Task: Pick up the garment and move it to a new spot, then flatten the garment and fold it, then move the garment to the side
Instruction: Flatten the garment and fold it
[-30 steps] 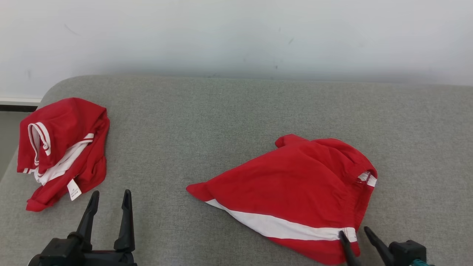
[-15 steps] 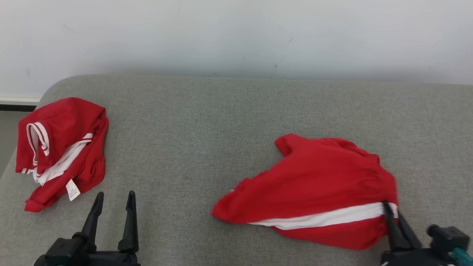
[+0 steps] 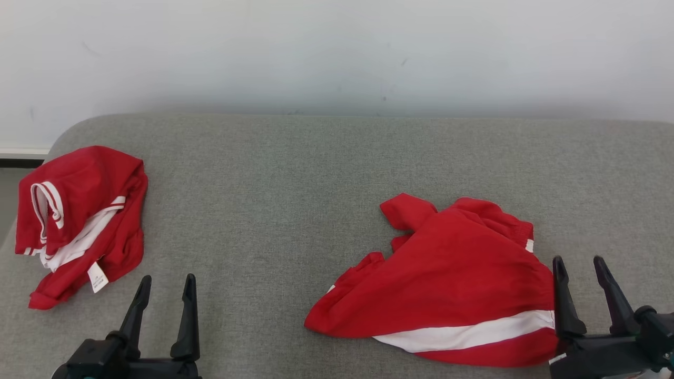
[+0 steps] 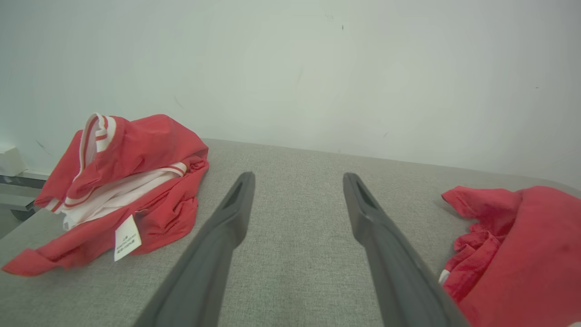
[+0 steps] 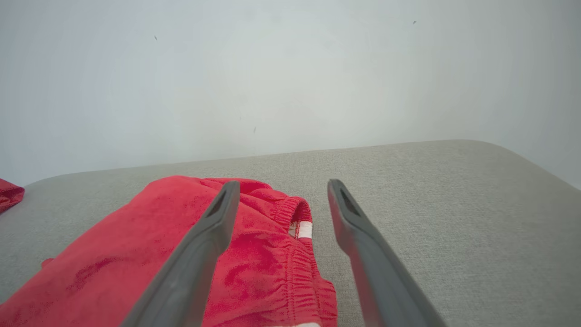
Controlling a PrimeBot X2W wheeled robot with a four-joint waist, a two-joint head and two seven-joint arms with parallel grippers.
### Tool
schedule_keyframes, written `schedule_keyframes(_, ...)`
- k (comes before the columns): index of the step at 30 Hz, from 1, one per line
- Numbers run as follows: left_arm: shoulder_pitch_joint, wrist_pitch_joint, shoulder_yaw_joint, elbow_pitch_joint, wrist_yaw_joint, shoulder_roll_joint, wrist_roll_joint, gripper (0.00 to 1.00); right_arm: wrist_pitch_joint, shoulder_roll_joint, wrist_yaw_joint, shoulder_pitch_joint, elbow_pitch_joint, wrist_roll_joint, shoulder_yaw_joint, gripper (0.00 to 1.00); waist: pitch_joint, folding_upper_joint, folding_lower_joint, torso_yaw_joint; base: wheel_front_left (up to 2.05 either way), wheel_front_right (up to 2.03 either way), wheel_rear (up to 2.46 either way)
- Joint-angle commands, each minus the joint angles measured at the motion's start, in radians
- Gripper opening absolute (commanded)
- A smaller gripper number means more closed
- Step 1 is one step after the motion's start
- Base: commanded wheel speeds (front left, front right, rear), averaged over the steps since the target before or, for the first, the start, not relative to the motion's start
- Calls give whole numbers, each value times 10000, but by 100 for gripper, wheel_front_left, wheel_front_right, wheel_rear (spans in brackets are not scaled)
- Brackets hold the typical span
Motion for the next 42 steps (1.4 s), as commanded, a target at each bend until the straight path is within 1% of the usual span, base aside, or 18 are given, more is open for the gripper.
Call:
schedule_keyframes(1, -71, -7, 56, -23, -8, -15, 57, 100, -44, 121, -23, 102, -279, -157, -37, 100, -4, 0, 0, -30, 0, 0, 0)
schedule_keyframes(6, -105, -7, -182, 162, -58, -33, 100, 100, -48, 543, -23, 323, -1604, -602, 305, 100, 26, 0, 0, -147, 0, 0, 0)
schedule_keyframes(9, -258, -5, -642, 548, -80, 3, 124, 100, -49, 660, -23, 409, -1875, -682, 574, 100, 74, 0, 0, -229, 0, 0, 0)
schedule_keyframes(16, -947, -5, -2763, 1995, -57, 432, -392, 100, -50, 641, -23, 48, -1819, -641, 1144, 100, 304, 0, 0, -635, 0, 0, 0)
schedule_keyframes(22, -1538, -5, -3997, 3107, -58, 628, -937, 100, -51, 559, -23, -86, -1714, -519, 1280, 100, 508, 0, 0, -984, 0, 0, 0)
schedule_keyframes(24, -1731, -5, -4256, 3407, -58, 669, -1039, 100, -51, 552, -23, -132, -1682, -509, 1311, 100, 555, 0, 0, -1077, 0, 0, 0)
schedule_keyframes(33, -2172, -5, -4822, 4521, -59, 672, -1622, 100, -51, 556, -23, -214, -1717, -526, 1319, 100, 682, 0, 0, -1328, 0, 0, 0)
schedule_keyframes(34, -2236, -4, -4890, 4632, -60, 669, -1647, 57, -51, 558, -23, -219, -1729, -524, 1303, 100, 694, 0, 0, -1334, 0, 0, 0)
schedule_keyframes(35, -2322, -5, -4923, 4695, -60, 669, -1731, 19, -51, 562, -23, -212, -1728, -530, 1282, 100, 700, 0, 0, -1332, 0, 0, 0)
schedule_keyframes(36, -2347, -4, -4982, 4859, -60, 638, -1865, 0, -51, 572, -23, -205, -1730, -539, 1266, 100, 701, 0, 0, -1322, 0, 0, 0)
schedule_keyframes(39, -2477, -4, -5191, 5222, -60, 584, -2107, 0, -51, 649, -23, -151, -1780, -593, 1261, 100, 671, 0, 0, -1262, 0, 0, 0)
schedule_keyframes(42, -2599, -4, -5133, 4952, -60, 529, -2184, 0, -51, 669, -23, -90, -1843, -610, 1227, 100, 621, 0, 0, -1161, 0, 0, 0)
